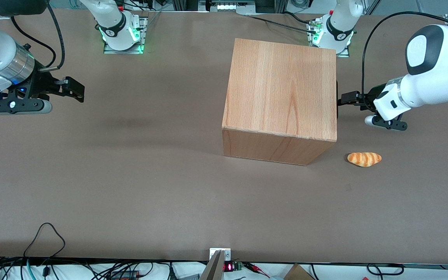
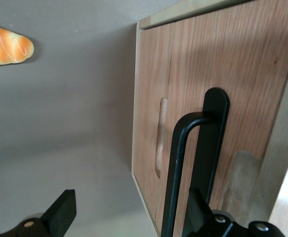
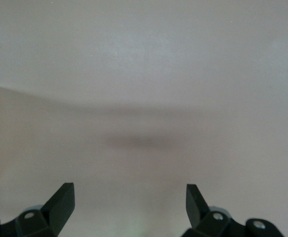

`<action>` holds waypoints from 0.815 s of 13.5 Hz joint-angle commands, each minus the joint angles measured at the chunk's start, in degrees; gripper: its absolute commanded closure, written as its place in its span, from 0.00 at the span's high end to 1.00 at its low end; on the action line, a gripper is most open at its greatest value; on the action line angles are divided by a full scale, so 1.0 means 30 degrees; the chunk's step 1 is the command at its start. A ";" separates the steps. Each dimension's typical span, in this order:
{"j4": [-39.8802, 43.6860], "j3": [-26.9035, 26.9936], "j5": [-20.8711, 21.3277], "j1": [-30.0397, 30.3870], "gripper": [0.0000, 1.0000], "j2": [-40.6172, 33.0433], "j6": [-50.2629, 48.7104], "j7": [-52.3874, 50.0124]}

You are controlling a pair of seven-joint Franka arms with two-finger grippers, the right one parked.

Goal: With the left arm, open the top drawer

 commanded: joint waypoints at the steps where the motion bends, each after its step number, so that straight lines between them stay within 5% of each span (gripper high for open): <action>1: -0.0561 0.0016 -0.0779 0.0127 1.00 -0.0360 0.0318 0.1058; 11: -0.1206 0.0016 -0.0810 0.0157 1.00 -0.0213 0.0757 0.1969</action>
